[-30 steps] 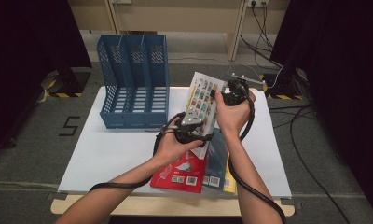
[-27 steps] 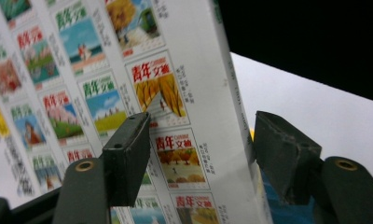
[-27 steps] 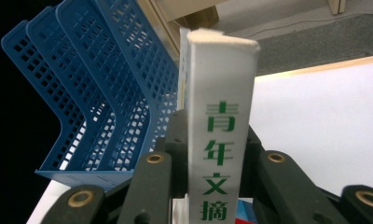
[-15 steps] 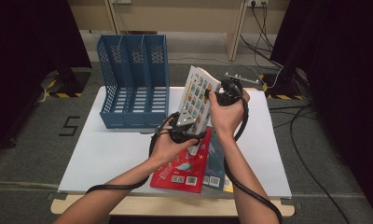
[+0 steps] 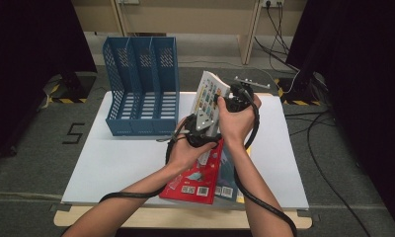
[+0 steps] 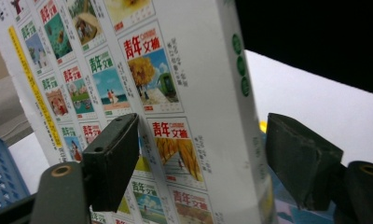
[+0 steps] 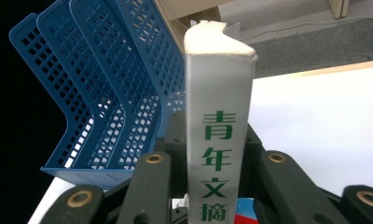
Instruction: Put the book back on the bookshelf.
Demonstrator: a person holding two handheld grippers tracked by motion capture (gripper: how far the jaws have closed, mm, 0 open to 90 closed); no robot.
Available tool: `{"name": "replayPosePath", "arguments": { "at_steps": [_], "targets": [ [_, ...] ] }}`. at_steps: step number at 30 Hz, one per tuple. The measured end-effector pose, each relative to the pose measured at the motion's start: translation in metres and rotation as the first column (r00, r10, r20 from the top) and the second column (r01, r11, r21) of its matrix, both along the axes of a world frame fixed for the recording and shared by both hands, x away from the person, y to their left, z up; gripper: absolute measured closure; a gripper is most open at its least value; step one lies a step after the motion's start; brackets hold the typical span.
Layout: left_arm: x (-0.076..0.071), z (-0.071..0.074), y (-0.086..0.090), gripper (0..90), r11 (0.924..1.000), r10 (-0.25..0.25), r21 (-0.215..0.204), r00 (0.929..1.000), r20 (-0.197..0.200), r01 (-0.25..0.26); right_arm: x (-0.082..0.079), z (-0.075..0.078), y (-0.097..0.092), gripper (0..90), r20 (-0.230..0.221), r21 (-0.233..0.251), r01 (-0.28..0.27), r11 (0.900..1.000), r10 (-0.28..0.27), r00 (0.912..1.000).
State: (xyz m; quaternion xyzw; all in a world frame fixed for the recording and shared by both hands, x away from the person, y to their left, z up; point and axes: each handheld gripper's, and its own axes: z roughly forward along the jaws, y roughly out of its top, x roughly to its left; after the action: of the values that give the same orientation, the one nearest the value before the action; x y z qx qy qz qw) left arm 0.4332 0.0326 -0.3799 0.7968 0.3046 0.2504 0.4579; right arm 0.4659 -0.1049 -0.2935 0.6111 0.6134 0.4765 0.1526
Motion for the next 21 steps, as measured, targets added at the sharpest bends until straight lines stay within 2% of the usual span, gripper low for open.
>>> {"name": "replayPosePath", "arguments": {
  "at_steps": [2, 9, 21],
  "targets": [
    [0.0007, -0.0010, -0.0006, 24.8, 0.9998, 0.011, 0.016, 0.9999, 0.008, -0.011, -0.0004, 0.0010, 0.0010, 73.4, 0.001, 0.001, -0.003, 1.0000, 0.003, 1.0000],
    [0.0040, -0.0007, -0.0013, 23.2, 0.9988, 0.043, 0.023, 0.9991, 0.000, -0.043, -0.0018, 0.0036, 0.0063, 72.7, 0.006, 0.004, -0.009, 1.0000, 0.009, 0.9999],
    [0.0078, -0.0013, -0.0041, 21.7, 0.9970, 0.076, 0.011, 0.9968, -0.025, -0.076, -0.0014, 0.0049, 0.0101, 71.6, 0.004, 0.013, -0.013, 0.9998, 0.013, 0.9999]
  ]
}}
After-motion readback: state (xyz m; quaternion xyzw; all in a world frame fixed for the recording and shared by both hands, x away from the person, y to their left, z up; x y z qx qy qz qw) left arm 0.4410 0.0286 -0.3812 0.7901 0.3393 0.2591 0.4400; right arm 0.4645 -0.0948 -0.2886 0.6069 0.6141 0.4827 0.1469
